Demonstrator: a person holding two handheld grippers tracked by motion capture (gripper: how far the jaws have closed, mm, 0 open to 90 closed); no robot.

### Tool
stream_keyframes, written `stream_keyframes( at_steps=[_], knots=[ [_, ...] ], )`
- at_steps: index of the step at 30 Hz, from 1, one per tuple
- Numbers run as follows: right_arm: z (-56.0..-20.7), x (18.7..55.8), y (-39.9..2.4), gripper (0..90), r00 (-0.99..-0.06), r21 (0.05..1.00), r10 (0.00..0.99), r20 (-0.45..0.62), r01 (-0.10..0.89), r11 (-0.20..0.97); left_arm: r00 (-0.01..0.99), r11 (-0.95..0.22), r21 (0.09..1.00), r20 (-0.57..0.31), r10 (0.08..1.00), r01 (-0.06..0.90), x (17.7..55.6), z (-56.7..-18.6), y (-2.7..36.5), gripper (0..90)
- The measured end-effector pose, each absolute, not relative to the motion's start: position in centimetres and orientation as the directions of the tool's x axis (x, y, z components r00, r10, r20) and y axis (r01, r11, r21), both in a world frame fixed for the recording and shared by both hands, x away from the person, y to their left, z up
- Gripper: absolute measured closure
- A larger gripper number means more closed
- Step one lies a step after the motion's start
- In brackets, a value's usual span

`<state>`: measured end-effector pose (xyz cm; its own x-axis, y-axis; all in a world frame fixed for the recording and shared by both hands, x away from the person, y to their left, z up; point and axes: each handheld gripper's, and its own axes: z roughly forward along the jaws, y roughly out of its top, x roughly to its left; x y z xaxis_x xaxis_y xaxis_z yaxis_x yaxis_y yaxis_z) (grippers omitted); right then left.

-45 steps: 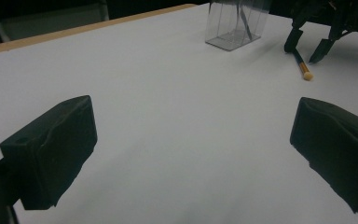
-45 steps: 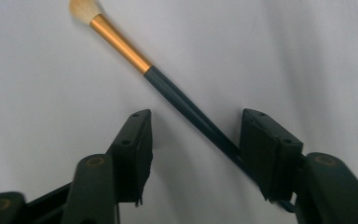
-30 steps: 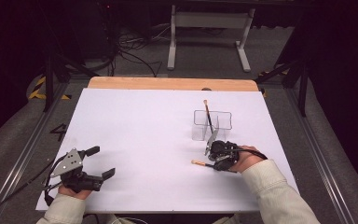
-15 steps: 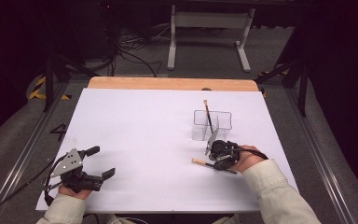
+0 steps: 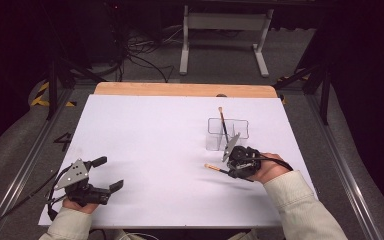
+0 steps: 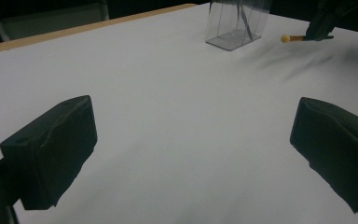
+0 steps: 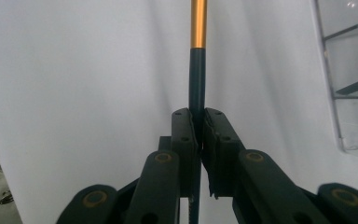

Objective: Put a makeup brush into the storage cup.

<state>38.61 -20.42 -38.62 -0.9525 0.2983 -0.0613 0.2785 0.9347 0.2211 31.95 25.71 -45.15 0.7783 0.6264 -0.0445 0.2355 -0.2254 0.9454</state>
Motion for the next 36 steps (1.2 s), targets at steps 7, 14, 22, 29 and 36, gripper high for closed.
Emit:
stream_keyframes(
  at_steps=[7, 14, 22, 29, 36],
  knots=[
    [-37.5, 38.1, -20.2, 83.4, -0.953, 0.283, 0.295, -0.066, 0.265, 0.922, 0.779, -0.229, 0.946, -0.039, 0.625, 0.231, 32.0, -45.1, 25.7, 1.2],
    [-36.4, 37.8, -20.3, 83.4, -0.949, 0.351, 0.305, -0.080, 0.260, 0.900, 0.778, -0.227, 0.945, -0.043, 0.626, 0.235, 31.9, -45.1, 25.7, 1.2],
    [-35.5, 37.5, -20.4, 83.4, -0.948, 0.424, 0.302, -0.100, 0.235, 0.875, 0.779, -0.226, 0.946, -0.043, 0.626, 0.234, 31.9, -45.1, 25.7, 1.2],
    [-34.4, 37.2, -20.6, 83.4, -0.942, 0.505, 0.313, -0.122, 0.212, 0.837, 0.779, -0.227, 0.947, -0.038, 0.626, 0.228, 31.9, -45.1, 25.7, 1.1],
    [-33.8, 36.9, -20.9, 83.4, -0.935, 0.556, 0.332, -0.127, 0.210, 0.804, 0.780, -0.230, 0.947, -0.033, 0.625, 0.224, 31.9, -45.1, 25.8, 1.1]
  ],
)
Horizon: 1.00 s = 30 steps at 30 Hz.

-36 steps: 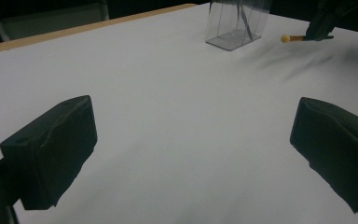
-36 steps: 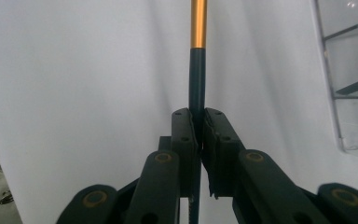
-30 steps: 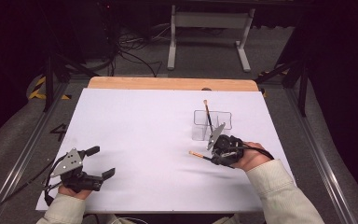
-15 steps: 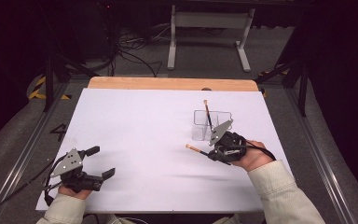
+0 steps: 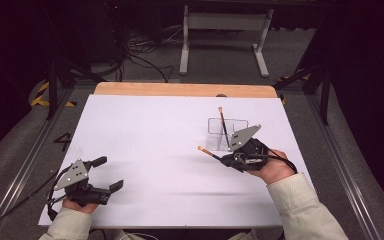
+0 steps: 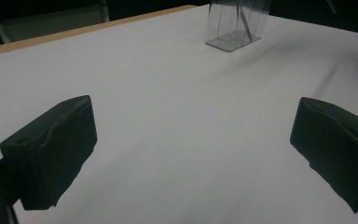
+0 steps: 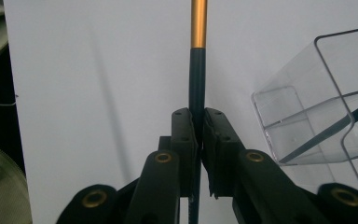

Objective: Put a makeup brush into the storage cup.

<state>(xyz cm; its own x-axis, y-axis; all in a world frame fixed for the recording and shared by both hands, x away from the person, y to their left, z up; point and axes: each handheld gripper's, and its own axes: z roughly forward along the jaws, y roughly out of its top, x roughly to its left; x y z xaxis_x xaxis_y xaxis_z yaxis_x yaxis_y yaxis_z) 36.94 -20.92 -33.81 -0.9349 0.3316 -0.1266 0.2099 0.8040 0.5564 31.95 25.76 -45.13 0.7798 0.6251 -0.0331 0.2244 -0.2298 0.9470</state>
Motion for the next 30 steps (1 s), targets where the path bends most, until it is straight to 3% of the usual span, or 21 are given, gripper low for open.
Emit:
stream_keyframes(
  at_steps=[30],
  knots=[
    [-32.7, 36.8, -23.2, 83.3, -0.897, 0.805, 0.430, -0.098, 0.182, 0.564, 0.780, -0.227, 0.947, -0.036, 0.624, 0.226, 31.9, -45.1, 25.8, 1.1]
  ],
)
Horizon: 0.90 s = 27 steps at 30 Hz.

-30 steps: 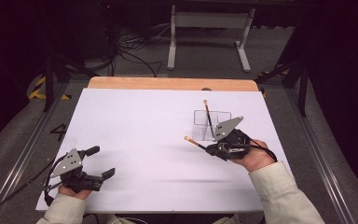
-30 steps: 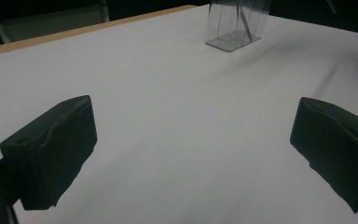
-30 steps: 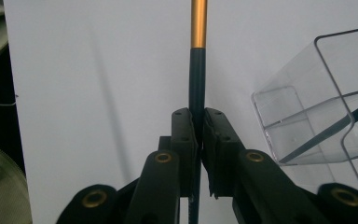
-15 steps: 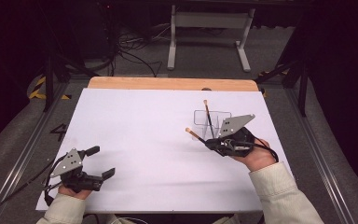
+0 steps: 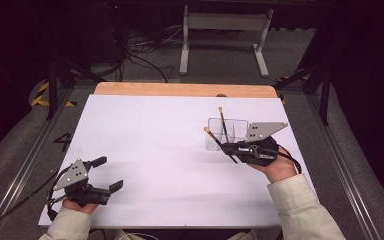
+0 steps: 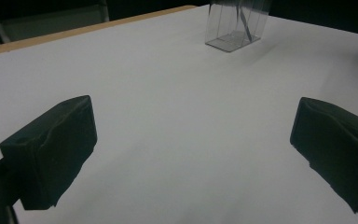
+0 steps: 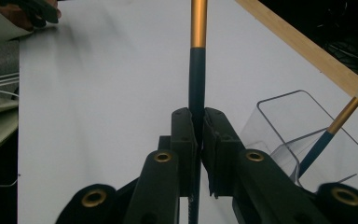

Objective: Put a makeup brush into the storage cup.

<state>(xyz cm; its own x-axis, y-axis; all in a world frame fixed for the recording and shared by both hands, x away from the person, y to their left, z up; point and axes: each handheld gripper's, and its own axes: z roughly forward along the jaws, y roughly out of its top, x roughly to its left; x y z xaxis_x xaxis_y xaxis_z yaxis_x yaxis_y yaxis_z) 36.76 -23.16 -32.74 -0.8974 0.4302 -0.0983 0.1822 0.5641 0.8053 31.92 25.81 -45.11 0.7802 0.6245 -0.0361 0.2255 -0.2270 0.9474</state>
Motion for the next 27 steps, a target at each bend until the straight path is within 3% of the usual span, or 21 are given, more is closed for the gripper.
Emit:
stream_keyframes(
  at_steps=[27],
  knots=[
    [-33.1, 38.0, -25.1, 83.2, -0.825, 0.927, 0.562, -0.056, 0.166, 0.336, 0.780, -0.228, 0.947, -0.036, 0.625, 0.226, 32.0, -45.1, 25.8, 1.1]
  ],
)
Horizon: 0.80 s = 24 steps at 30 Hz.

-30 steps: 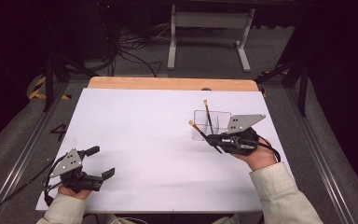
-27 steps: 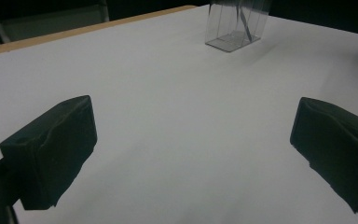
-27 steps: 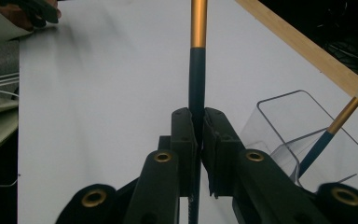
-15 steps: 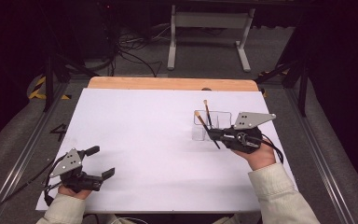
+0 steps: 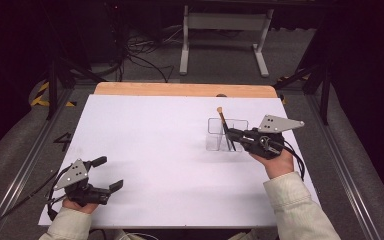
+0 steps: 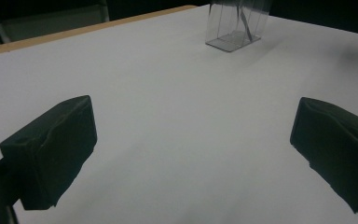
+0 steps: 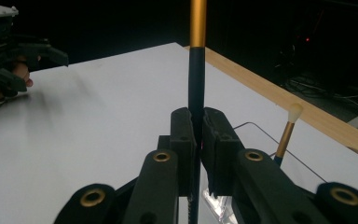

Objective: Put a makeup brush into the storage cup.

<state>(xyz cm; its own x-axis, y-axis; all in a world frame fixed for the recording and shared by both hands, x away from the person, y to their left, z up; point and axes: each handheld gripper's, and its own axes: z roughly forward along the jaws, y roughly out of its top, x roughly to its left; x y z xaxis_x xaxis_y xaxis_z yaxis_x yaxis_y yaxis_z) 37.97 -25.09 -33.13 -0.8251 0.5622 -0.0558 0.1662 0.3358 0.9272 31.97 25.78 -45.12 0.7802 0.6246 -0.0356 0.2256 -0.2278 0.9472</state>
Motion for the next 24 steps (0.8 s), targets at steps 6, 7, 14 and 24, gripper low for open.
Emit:
stream_keyframes(
  at_steps=[6, 7, 14, 24],
  knots=[
    [-33.5, 38.3, -25.6, 83.2, -0.817, 0.948, 0.576, -0.025, 0.164, 0.274, 0.780, -0.228, 0.947, -0.035, 0.624, 0.225, 32.0, -45.1, 25.8, 1.1],
    [-33.6, 38.4, -25.7, 83.2, -0.815, 0.951, 0.579, -0.021, 0.162, 0.263, 0.780, -0.228, 0.947, -0.035, 0.624, 0.225, 32.0, -45.1, 25.8, 1.1],
    [-34.0, 38.7, -26.2, 83.2, -0.795, 0.968, 0.606, -0.009, 0.147, 0.206, 0.781, -0.229, 0.947, -0.035, 0.624, 0.225, 32.0, -45.1, 25.8, 1.1],
    [-34.5, 39.2, -26.4, 83.2, -0.765, 0.980, 0.645, 0.000, 0.128, 0.152, 0.781, -0.229, 0.947, -0.034, 0.624, 0.224, 32.0, -45.1, 25.8, 1.1]
  ],
)
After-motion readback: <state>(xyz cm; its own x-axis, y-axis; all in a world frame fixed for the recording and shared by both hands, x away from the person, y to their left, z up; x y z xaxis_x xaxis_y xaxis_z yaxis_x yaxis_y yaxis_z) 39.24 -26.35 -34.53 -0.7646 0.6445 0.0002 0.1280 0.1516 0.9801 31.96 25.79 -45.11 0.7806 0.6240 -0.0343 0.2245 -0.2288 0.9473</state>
